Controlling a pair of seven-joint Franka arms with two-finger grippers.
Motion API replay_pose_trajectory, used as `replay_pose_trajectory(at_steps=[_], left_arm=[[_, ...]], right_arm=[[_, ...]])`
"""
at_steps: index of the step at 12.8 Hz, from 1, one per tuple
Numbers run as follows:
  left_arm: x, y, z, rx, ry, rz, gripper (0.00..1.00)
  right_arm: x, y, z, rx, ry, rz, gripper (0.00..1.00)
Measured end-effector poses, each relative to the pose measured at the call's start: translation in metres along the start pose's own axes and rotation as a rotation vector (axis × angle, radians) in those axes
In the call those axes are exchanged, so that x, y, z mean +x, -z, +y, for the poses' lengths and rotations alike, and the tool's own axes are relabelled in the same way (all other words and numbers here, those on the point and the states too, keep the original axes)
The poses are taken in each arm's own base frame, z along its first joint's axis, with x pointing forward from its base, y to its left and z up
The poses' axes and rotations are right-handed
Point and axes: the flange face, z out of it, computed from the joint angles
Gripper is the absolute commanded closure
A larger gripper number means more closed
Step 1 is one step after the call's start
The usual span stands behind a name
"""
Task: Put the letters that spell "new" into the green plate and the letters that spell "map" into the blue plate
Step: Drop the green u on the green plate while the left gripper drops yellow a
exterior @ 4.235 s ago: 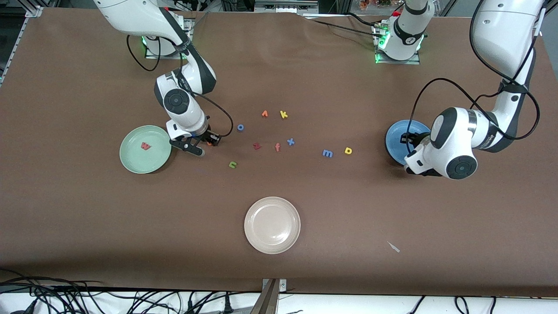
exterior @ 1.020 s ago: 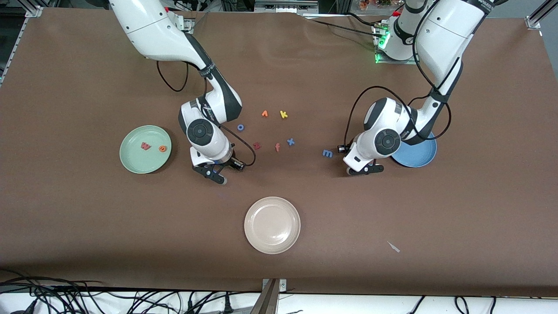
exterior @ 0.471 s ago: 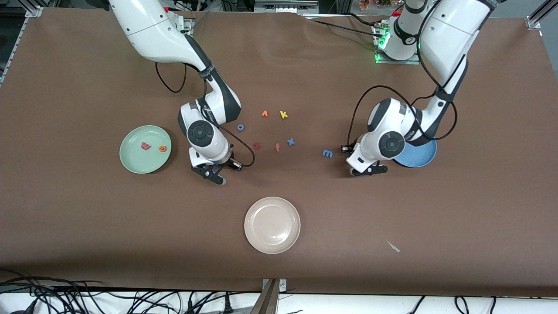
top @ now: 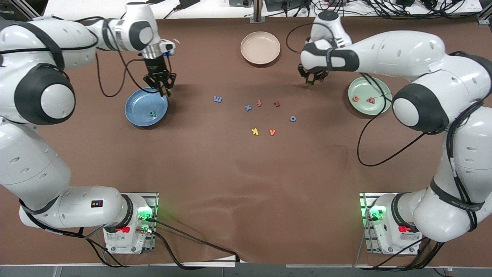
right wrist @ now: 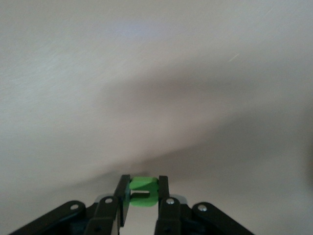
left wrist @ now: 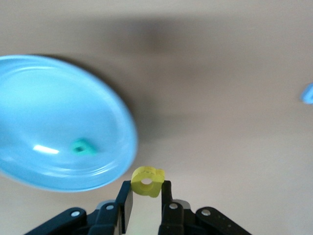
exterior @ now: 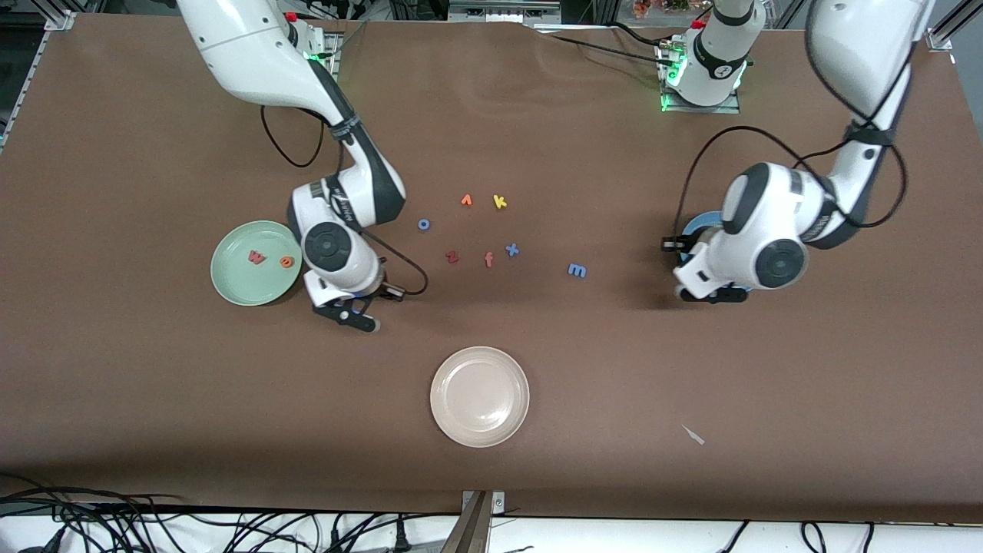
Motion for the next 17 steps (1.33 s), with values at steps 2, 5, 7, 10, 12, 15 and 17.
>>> replay_pose_trajectory(at_steps=[2,5,7,10,12,15,17], left_arm=[[0.002,-0.001,-0.046,0.052,-0.011,-0.011,0.83],[0.007,-0.021,-0.094,0.049,-0.027,-0.050,0.81],[0.018,-0.044,-0.114,0.055,-0.029,-0.067,0.68],[0.030,-0.071,-0.121,0.035,-0.027,-0.079,0.01],[0.032,-0.067,-0.118,0.035,-0.031,-0.067,0.00],[0.032,-0.037,-0.095,0.031,-0.044,-0.009,0.00],[0.029,-0.012,-0.057,0.005,0.003,0.037,0.01]], right_arm=[[0.023,0.023,0.046,-0.041,0.129,-0.023,0.94],[0.051,0.037,0.122,-0.087,0.285,-0.088,0.92],[0.060,0.018,0.172,-0.086,0.337,-0.132,0.92],[0.061,-0.020,0.225,-0.060,0.395,-0.119,0.18],[0.058,-0.031,0.237,-0.054,0.406,-0.118,0.06],[0.059,-0.013,0.229,-0.040,0.414,-0.106,0.01],[0.063,0.024,0.217,-0.024,0.413,-0.138,0.00]])
